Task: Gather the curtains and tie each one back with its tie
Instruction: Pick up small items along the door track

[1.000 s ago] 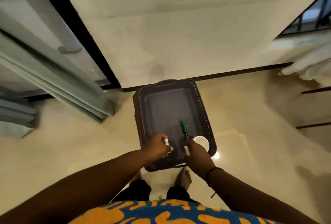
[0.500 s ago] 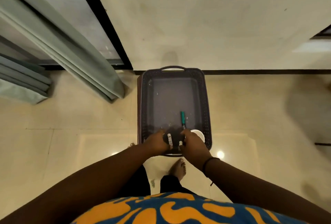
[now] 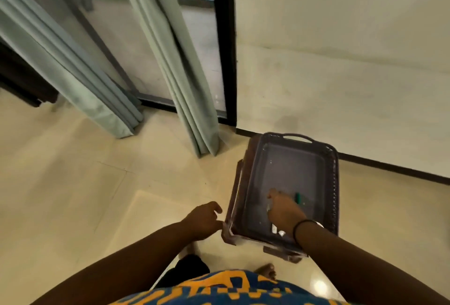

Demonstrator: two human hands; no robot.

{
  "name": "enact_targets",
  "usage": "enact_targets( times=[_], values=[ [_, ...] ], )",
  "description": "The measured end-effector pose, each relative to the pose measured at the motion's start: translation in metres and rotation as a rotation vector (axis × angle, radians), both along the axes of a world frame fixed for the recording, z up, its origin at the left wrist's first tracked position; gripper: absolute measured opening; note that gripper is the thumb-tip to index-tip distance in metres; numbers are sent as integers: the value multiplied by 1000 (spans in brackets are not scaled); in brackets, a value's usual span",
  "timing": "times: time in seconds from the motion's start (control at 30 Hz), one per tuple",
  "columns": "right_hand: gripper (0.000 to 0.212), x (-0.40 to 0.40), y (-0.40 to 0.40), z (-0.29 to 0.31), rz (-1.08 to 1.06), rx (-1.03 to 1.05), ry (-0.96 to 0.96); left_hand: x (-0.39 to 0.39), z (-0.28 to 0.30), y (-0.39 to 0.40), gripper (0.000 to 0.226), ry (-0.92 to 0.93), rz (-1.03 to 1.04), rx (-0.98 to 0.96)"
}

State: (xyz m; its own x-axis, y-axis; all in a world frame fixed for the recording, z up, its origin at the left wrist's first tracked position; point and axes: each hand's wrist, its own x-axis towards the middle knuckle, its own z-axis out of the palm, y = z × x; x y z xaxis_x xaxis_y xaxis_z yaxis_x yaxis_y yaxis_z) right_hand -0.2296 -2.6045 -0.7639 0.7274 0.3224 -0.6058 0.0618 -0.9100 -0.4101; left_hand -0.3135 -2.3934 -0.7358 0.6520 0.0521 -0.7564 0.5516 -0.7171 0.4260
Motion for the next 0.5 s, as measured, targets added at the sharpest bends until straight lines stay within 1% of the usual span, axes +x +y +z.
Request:
enact_targets(
  times=[0.1,0.2,0.27,0.37,0.5],
  values=[
    [41,5,44,6,106,-71,8,-13,-4,47,44,-5,60,-14],
    [40,4,102,10,231,-129,-9,-22,-8,100,46,-40,66,1],
    [43,-1,151,13,325,-175,-33,-29,-9,142,47,-72,47,6],
    [42,-13,234,15,400,-229,-72,-42,0,220,47,-115,25,19],
    [42,-37,368,11,587,-204,-111,-88,13,358,45,-136,131,112]
  ],
)
